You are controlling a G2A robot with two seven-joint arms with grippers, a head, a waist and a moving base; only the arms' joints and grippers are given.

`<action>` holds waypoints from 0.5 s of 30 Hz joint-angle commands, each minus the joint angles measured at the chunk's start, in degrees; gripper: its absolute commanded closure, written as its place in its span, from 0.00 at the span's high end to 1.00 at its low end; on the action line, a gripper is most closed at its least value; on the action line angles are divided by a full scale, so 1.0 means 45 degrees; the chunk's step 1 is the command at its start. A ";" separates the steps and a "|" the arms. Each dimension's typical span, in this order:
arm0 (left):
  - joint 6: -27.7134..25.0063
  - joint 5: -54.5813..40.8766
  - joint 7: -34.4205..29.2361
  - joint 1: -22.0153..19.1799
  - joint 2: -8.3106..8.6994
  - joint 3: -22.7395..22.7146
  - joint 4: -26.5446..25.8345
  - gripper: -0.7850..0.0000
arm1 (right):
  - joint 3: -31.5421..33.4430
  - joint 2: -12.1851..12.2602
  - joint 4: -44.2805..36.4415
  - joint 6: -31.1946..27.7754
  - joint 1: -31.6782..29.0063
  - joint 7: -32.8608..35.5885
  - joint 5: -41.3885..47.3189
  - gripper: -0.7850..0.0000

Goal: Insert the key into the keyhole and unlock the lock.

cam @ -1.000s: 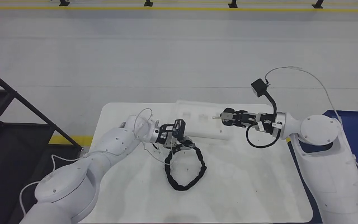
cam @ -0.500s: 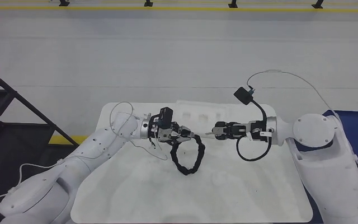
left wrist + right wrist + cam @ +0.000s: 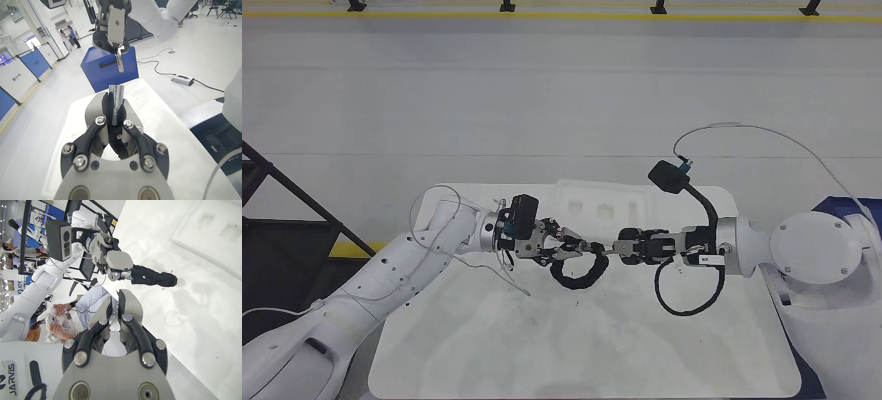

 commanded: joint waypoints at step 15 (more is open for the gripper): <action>0.0034 -0.0016 0.0034 0.0036 0.0014 -0.0019 -0.0035 0.00 | 0.0036 0.0012 -0.0066 -0.0091 -0.0267 -0.0544 0.0050 0.00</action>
